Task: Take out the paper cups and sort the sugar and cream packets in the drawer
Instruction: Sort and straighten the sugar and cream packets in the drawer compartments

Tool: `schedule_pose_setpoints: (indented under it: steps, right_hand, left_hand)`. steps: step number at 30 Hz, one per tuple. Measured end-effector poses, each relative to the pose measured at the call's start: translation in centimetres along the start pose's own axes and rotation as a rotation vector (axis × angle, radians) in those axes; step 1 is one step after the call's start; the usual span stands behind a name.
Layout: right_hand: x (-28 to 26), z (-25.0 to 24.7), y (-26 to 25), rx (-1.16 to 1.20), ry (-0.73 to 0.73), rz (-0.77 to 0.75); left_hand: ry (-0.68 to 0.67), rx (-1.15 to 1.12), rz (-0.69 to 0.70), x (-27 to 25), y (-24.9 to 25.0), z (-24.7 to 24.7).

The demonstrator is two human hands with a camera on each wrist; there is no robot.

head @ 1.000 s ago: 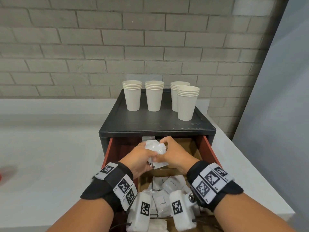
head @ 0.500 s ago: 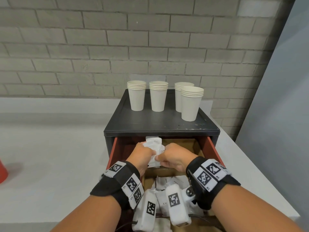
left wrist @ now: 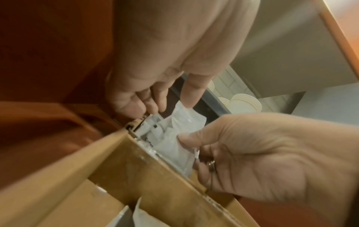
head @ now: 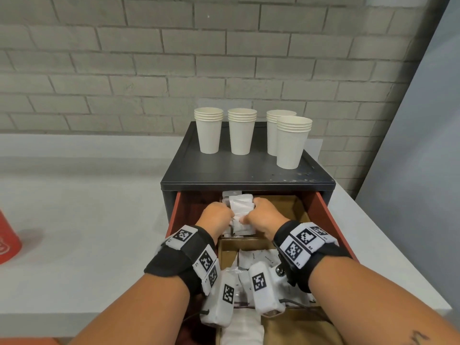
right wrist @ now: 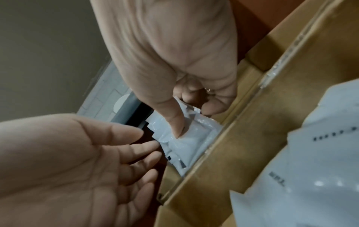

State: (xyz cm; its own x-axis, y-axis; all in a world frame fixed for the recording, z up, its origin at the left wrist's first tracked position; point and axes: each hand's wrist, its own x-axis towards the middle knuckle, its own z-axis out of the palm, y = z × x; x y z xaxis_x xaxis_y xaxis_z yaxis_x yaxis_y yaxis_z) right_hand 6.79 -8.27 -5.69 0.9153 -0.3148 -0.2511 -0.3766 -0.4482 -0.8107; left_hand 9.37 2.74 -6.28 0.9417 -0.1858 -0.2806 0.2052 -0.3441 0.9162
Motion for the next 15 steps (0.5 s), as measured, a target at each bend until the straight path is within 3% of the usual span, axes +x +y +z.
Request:
schedule_pose_setpoints:
  steps: [3,6,9,15]
  right_hand:
    - [0.1,0.5,0.0,-0.059,-0.044,0.009]
    - [0.0,1.2,-0.1,-0.131,-0.097,0.007]
    - [0.1,0.8,0.0,-0.212,-0.039,0.027]
    - [-0.3,0.6,-0.1,-0.402,-0.109,0.062]
  left_hand:
    - [0.073,-0.062,-0.029,0.5,-0.4,-0.4]
    - [0.026,-0.201,-0.119,1.2,-0.5,-0.3]
    - [-0.032,-0.328,-0.253,1.5,-0.5,0.1]
    - [-0.051,-0.38,-0.262,1.6,-1.2,0.4]
